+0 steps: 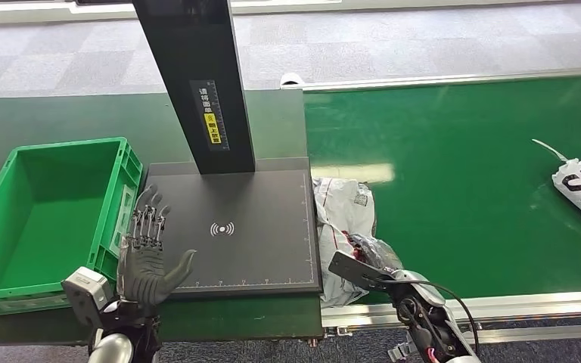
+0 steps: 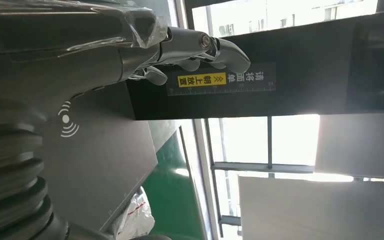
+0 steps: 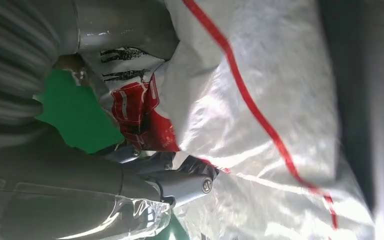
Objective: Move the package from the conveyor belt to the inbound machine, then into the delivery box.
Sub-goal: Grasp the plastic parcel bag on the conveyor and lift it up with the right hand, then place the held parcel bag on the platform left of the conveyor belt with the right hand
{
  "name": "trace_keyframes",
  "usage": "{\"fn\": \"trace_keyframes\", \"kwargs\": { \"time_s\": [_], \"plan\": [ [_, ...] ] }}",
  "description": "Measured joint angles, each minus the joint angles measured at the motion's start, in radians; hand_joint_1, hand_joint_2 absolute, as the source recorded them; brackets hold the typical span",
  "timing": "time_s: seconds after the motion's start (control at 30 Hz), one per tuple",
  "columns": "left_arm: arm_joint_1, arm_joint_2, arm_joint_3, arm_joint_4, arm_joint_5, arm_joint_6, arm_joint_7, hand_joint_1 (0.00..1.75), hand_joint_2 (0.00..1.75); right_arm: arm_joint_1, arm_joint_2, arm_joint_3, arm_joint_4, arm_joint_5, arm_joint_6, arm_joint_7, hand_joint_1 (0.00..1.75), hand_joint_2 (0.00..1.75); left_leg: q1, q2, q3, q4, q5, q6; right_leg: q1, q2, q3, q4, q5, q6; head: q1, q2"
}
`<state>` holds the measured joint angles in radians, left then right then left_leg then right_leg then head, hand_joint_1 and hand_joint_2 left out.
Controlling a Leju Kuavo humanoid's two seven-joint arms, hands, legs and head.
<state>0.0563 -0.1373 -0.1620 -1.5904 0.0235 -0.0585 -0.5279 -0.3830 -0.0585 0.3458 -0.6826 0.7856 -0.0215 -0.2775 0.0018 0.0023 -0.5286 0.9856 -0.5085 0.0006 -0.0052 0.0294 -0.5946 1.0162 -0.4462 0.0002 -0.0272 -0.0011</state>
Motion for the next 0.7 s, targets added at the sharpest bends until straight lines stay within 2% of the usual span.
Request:
{"fn": "trace_keyframes", "kwargs": {
  "time_s": [0.27, 0.6, 0.7],
  "plan": [
    [0.027, -0.007, 0.017, -0.035, 0.005, 0.023, -0.016, 0.00, 1.75, 0.070, -0.005, -0.061, -0.221, -0.070, -0.130, -0.130, 1.75, 1.75, 0.000, -0.003, -0.005, 0.000, 0.000, 0.000, 0.000, -0.002, -0.004, 0.000, -0.001, 0.001, 0.000, 0.000],
    [0.033, -0.018, 0.036, -0.054, 0.028, 0.077, -0.060, 0.00, 1.75, 0.222, 0.009, -0.192, -0.581, -0.171, -0.378, -0.300, 1.75, 1.75, 0.000, -0.009, -0.006, 0.000, 0.000, 0.000, -0.001, -0.007, -0.004, 0.000, -0.002, 0.002, 0.000, 0.000],
    [0.030, -0.021, 0.038, -0.057, 0.028, 0.091, -0.066, 0.00, 1.75, 0.259, 0.019, -0.229, -0.673, -0.200, -0.420, -0.334, 1.75, 1.75, 0.000, -0.008, -0.007, 0.000, 0.000, 0.000, -0.001, -0.007, -0.004, 0.000, -0.002, 0.002, 0.000, 0.000]
  ]
}}
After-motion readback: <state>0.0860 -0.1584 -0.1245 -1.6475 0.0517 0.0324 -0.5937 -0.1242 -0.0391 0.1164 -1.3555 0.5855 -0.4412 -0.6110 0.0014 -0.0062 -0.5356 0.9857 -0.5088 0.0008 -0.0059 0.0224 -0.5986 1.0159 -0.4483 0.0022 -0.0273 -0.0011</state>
